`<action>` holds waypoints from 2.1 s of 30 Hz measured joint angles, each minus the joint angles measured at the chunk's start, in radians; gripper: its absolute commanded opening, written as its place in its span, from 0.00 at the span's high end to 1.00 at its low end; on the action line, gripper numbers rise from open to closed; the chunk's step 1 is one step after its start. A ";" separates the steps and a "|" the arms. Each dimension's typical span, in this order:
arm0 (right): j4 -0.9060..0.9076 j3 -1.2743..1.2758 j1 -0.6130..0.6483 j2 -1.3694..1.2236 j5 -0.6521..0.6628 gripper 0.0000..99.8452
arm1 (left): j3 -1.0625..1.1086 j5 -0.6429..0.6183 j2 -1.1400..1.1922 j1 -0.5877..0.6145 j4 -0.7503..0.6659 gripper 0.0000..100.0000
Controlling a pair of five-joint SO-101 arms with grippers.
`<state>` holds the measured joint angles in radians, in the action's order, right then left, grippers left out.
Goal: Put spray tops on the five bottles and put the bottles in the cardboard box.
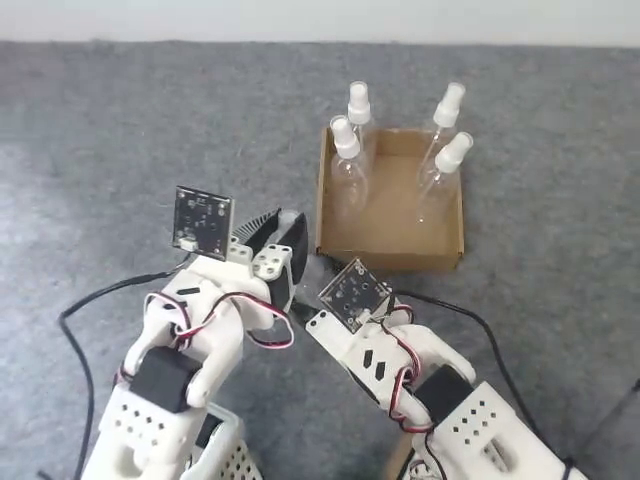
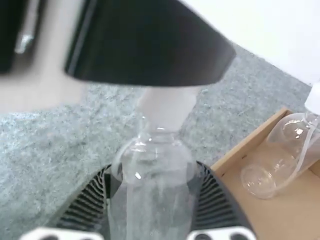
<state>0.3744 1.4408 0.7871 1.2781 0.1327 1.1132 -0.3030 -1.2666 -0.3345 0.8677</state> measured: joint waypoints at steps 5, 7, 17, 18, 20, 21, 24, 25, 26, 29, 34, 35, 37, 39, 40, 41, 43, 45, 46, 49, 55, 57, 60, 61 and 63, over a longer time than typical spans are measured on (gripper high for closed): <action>0.000 0.000 0.000 0.000 0.000 0.99 | -0.003 0.000 0.000 0.002 0.002 0.95; 0.000 0.000 0.000 0.000 0.000 0.99 | -0.003 0.000 0.000 0.002 0.002 0.89; -0.021 -0.005 -0.015 0.005 0.000 0.99 | 0.014 0.005 0.003 0.005 0.055 0.84; -0.021 -0.005 -0.012 0.005 0.000 0.99 | 0.014 0.005 -0.006 0.002 0.071 0.84; -0.021 -0.005 -0.014 0.005 0.000 0.99 | 0.011 0.006 -0.049 0.003 0.095 0.84; -0.021 -0.005 -0.014 0.005 0.000 0.99 | 0.011 0.009 -0.078 0.005 0.103 0.84; -0.021 -0.005 -0.014 0.005 0.000 0.99 | 0.011 0.071 -0.178 0.005 0.106 0.83; -0.021 -0.005 -0.014 0.005 0.000 0.99 | 0.011 0.086 -0.213 0.005 0.106 0.81; -0.021 -0.005 -0.012 0.005 0.000 0.99 | 0.011 0.100 -0.245 0.005 0.112 0.79; -0.021 -0.005 -0.014 0.005 0.000 0.99 | 0.017 0.115 -0.331 0.005 0.147 0.72; -0.020 -0.006 -0.038 0.005 0.000 0.99 | 0.017 0.118 -0.385 0.083 0.163 0.70; -0.006 -0.011 -0.052 0.005 0.000 0.99 | 0.017 0.118 -0.390 0.118 0.163 0.70; 0.034 -0.038 -0.086 0.005 0.000 0.99 | 0.017 0.118 -0.393 0.190 0.163 0.71; 0.064 -0.078 -0.129 0.005 0.000 0.99 | 0.028 0.118 -0.393 0.226 0.163 0.72; 0.072 -0.098 -0.153 0.005 0.000 0.99 | 0.038 0.118 -0.393 0.233 0.163 0.72; 0.075 -0.118 -0.180 0.005 0.000 0.99 | 0.052 0.118 -0.391 0.238 0.160 0.73; 0.078 -0.164 -0.213 0.005 0.000 0.99 | 0.086 0.126 -0.393 0.244 0.137 0.76; 0.078 -0.218 -0.227 0.005 0.000 0.99 | 0.124 0.150 -0.393 0.244 0.107 0.77; 0.078 -0.245 -0.232 0.005 0.000 0.99 | 0.143 0.160 -0.393 0.244 0.091 0.78; 0.115 -0.331 -0.232 -0.003 0.000 0.99 | 0.178 0.175 -0.387 0.244 0.049 0.78; 0.173 -0.517 -0.232 -0.176 0.000 0.99 | 0.221 0.204 -0.387 0.137 0.035 0.77; 0.176 -0.574 -0.230 -0.250 0.000 0.99 | 0.227 0.221 -0.385 0.106 0.035 0.77; 0.176 -0.643 -0.230 -0.353 0.000 0.99 | 0.227 0.230 -0.385 0.083 0.035 0.76; 0.176 -0.663 -0.230 -0.384 0.000 0.99 | 0.227 0.230 -0.385 0.083 0.035 0.74; 0.176 -0.698 -0.212 -0.442 0.000 0.99 | 0.227 0.233 -0.385 0.077 0.035 0.70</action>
<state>0.5508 0.7426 0.5754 0.8362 0.1327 1.3403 -0.0698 -1.6517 -0.2578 0.9030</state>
